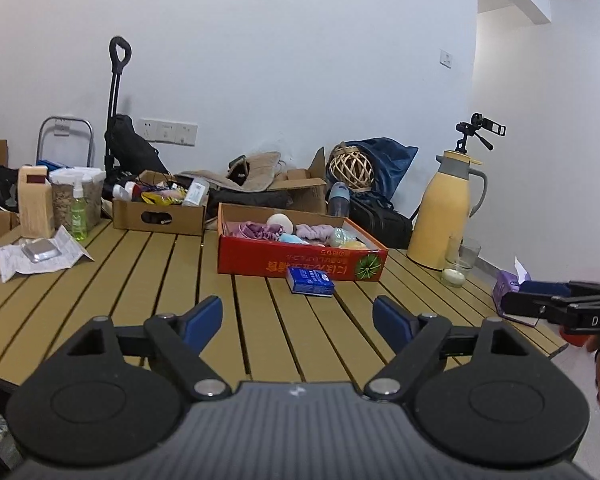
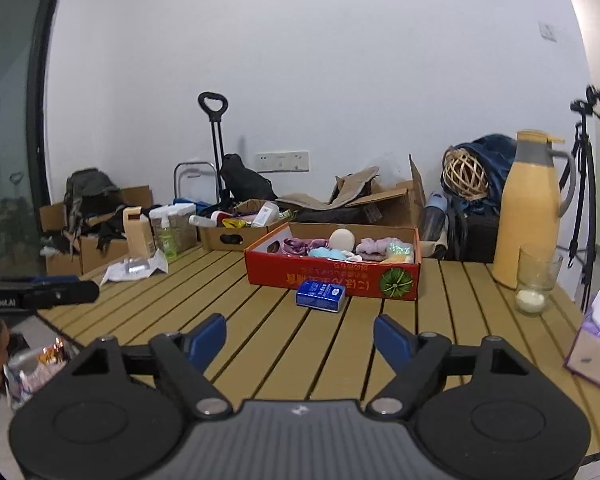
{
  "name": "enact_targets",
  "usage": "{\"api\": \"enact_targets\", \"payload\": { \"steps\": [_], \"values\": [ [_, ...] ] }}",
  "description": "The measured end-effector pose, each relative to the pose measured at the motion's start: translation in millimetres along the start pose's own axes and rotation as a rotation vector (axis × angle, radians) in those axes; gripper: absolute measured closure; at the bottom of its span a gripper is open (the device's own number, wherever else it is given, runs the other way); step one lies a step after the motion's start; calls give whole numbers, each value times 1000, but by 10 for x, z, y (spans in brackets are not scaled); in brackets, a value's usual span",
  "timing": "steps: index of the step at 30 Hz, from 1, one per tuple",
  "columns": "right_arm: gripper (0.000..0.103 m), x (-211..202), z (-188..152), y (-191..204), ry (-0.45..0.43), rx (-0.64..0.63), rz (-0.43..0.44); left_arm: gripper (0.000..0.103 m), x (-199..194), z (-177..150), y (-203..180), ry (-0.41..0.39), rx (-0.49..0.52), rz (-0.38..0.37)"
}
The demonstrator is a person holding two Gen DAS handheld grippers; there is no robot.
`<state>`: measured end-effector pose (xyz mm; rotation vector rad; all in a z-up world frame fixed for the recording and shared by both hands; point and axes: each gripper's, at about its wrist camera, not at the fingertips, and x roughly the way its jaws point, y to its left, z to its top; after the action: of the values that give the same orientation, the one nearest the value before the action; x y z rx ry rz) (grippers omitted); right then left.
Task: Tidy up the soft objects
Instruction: 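Withdraw both grippers from the box back over the table, then grasp the blue packet with both grippers and lift it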
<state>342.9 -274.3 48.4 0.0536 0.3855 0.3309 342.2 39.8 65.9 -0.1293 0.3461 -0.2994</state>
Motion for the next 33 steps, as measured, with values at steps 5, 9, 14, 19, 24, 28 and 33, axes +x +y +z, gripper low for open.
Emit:
{"api": "enact_targets", "payload": {
  "steps": [5,9,14,19,24,28,33],
  "values": [
    [24,527,-72,-114,69,24,0,19,538,-13,51,71,-3,-4],
    [25,1071,-46,-285,118,54,-7,19,1160,60,60,120,-3,-22],
    [32,1880,72,-573,166,132,-10,36,2191,215,115,213,-23,-43],
    [40,2713,227,-815,203,208,28,47,3022,290,197,287,-81,-78],
    [65,3280,169,-963,221,283,50,55,3396,31,325,345,-166,-129],
    [69,3394,87,-1026,241,344,79,59,3386,11,353,348,-137,-141],
    [80,3345,28,-961,288,373,199,70,3346,84,427,309,-113,-46]
  ]
}}
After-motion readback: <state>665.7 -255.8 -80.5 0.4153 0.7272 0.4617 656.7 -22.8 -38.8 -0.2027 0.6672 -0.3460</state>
